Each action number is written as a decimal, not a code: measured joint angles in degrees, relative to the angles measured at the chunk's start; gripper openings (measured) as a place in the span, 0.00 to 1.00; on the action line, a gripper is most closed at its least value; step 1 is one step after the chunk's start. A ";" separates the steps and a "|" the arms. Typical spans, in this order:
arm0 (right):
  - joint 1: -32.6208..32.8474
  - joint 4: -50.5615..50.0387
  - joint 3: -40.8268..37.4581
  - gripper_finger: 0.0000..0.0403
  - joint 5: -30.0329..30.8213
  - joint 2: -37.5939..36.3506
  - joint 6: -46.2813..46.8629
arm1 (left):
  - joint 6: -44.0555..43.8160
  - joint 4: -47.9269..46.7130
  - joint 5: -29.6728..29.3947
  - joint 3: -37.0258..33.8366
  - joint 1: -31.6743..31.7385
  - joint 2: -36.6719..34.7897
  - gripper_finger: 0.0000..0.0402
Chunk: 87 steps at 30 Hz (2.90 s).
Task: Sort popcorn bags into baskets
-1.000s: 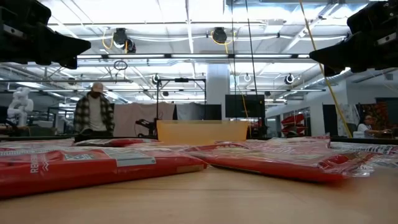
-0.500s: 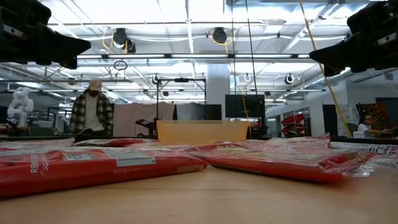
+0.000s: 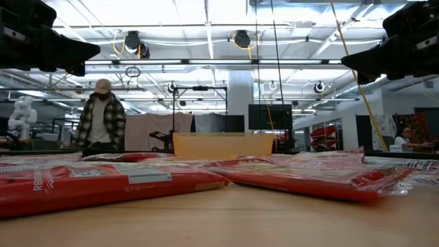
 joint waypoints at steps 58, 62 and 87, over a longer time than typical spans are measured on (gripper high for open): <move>-0.02 0.02 -0.02 0.00 0.02 -0.02 -8.61 | -0.02 0.00 0.00 0.00 0.00 0.00 0.02; -0.01 0.01 0.00 0.00 0.02 -0.01 -8.61 | 0.00 0.00 0.02 0.00 0.00 -0.01 0.02; -0.02 6.44 0.00 0.00 1.75 0.09 3.18 | -0.01 0.00 0.00 0.02 0.00 -0.01 0.02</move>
